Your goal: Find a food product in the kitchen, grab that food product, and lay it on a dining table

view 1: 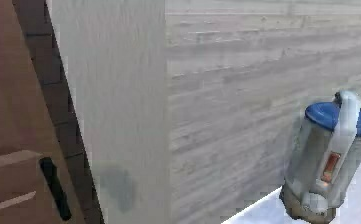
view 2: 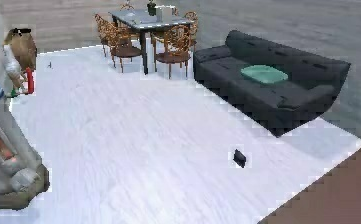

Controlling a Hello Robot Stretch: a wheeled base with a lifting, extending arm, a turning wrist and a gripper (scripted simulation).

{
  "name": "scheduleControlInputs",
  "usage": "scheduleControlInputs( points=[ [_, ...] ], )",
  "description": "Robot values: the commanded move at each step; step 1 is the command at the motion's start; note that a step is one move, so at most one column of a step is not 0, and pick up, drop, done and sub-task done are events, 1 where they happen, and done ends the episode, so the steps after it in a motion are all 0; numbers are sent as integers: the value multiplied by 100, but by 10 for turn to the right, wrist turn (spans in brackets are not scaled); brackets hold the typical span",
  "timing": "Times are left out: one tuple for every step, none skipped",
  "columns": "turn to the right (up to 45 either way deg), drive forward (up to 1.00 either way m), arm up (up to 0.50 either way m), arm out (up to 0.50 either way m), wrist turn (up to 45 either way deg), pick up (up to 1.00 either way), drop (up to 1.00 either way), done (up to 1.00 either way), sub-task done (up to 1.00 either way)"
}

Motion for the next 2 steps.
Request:
scheduleControlInputs(
  points=[
    [450,0,0,0,0,0,0,0,0],
    [450,0,0,0,0,0,0,0,0]
  ],
)
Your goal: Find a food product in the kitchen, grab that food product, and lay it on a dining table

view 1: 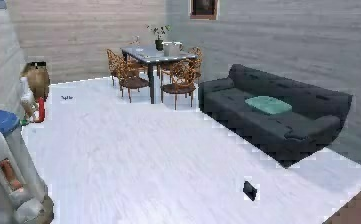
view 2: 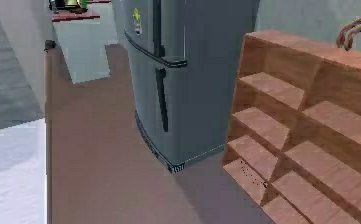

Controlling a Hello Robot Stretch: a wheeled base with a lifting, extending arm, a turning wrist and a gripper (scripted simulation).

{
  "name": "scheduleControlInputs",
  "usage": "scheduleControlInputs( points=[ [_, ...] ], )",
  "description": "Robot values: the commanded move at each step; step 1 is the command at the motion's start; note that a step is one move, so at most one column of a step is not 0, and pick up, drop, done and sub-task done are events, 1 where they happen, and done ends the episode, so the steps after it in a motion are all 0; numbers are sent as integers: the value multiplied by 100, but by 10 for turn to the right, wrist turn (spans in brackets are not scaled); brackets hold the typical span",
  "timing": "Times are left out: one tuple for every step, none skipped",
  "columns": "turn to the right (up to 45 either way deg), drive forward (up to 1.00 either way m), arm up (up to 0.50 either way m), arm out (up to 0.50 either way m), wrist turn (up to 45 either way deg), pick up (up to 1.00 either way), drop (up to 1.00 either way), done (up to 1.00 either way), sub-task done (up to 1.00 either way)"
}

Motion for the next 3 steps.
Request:
scheduleControlInputs(
  points=[
    [450,0,0,0,0,0,0,0,0],
    [120,0,0,0,0,0,0,0,0],
    [0,100,0,0,0,0,0,0,0]
  ],
)
